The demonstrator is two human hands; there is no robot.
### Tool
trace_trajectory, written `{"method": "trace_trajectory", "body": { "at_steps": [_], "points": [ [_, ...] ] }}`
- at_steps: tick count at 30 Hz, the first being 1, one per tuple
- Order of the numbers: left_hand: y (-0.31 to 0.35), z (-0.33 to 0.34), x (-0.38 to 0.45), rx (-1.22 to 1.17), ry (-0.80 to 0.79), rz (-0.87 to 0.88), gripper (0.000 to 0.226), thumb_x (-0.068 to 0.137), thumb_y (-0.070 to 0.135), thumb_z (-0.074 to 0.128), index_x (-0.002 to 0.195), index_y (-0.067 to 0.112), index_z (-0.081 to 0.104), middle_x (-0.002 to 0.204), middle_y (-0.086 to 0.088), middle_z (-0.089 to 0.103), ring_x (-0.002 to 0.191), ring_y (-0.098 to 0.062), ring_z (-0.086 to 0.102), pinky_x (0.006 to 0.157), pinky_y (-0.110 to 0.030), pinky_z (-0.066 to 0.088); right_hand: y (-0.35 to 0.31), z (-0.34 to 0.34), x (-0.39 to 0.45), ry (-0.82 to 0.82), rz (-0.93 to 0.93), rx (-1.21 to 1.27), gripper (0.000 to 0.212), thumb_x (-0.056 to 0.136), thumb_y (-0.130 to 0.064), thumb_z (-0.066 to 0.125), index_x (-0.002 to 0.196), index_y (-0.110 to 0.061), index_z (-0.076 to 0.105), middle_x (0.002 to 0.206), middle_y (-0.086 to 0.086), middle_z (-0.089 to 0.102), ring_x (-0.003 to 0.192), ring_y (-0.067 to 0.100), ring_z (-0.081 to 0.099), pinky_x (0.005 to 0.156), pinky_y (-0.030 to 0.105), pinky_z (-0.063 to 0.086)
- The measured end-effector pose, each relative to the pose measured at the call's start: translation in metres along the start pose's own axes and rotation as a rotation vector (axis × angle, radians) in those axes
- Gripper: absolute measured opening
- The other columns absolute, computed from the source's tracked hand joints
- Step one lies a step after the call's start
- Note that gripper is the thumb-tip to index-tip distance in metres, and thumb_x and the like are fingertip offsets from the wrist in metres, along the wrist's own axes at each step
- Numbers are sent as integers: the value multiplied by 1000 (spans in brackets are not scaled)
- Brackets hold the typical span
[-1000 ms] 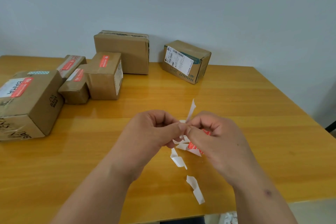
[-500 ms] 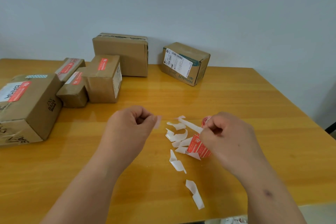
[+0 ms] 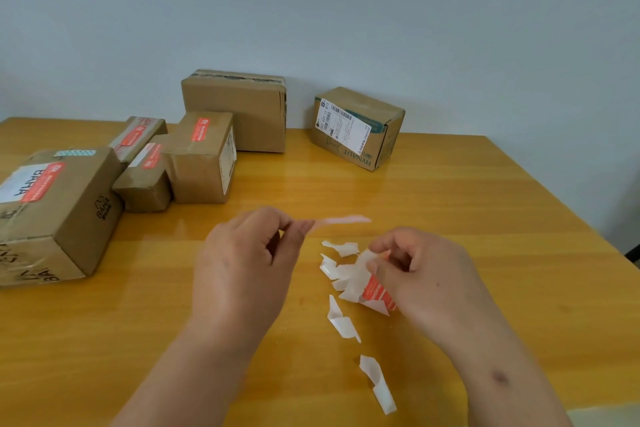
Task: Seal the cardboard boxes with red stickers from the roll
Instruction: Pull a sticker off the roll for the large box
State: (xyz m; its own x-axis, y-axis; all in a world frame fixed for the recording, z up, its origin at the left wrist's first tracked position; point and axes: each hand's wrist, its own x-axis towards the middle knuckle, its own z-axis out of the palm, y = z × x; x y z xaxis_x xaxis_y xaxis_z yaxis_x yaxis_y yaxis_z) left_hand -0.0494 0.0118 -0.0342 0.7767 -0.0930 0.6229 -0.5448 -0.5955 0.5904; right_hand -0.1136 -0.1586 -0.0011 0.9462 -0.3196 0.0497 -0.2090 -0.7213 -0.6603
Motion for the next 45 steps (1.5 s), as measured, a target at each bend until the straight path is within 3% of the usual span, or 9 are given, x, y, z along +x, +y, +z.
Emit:
{"method": "trace_trajectory", "body": {
  "at_steps": [4,8,14,17,20,26,32,38,45],
  "points": [
    [-6,5,-2,83,91,249,34,91,37,60,66,15,64,60,6,59,55,-17,51,55,-38,41,-5,-6,4,20,107,445,16,95,-23,53,91,-23,68,71,-2,70,51,2,59,44,11,40],
    [-8,9,0,119,153,379,32,92,31,64,66,12,66,60,5,59,53,-18,53,58,-35,40,-11,-9,4,-112,106,780,45,77,-52,58,95,-12,68,73,13,72,58,17,59,54,27,43],
    [-11,12,2,136,159,435,33,91,34,65,67,12,67,58,4,56,51,-17,51,56,-35,40,-7,-11,6,-110,38,854,18,76,-2,71,90,-12,71,67,7,64,58,14,58,58,26,44],
    [-9,10,1,55,3,257,41,82,57,60,75,18,71,57,10,53,54,-6,47,56,-25,42,-6,-12,6,-50,2,831,20,80,6,64,87,-12,68,66,2,58,59,12,54,58,26,42],
    [1,-2,1,-370,-192,-181,50,72,76,52,80,29,69,66,5,63,63,-6,59,57,-14,46,-4,-15,6,-17,-42,728,24,84,7,56,87,-16,63,66,-1,57,59,10,54,61,25,42],
    [11,-3,10,-766,-522,-688,65,67,71,50,103,21,70,90,-1,74,85,-19,71,86,-37,55,-11,-21,-3,-146,-220,446,32,89,-3,54,89,-35,56,77,-5,60,67,12,57,58,17,47],
    [14,-2,19,-1048,-488,-777,28,62,13,74,89,6,71,71,-7,67,60,-12,61,58,-21,54,-10,-20,3,-167,-233,324,27,87,-8,63,91,-35,57,78,-10,62,63,3,56,54,14,45],
    [17,0,41,-679,-300,-558,9,80,7,74,86,14,73,73,-6,73,66,-15,68,73,-31,57,-7,-23,31,-59,-119,307,22,83,-17,72,93,-32,59,82,-15,71,72,0,66,61,15,45],
    [-6,31,94,-686,-195,-679,18,94,10,59,100,21,71,88,-4,73,75,-10,70,70,-27,52,-15,-33,101,72,-152,59,8,90,-24,60,83,-29,61,76,-9,67,69,5,62,56,20,40]
  ]
}}
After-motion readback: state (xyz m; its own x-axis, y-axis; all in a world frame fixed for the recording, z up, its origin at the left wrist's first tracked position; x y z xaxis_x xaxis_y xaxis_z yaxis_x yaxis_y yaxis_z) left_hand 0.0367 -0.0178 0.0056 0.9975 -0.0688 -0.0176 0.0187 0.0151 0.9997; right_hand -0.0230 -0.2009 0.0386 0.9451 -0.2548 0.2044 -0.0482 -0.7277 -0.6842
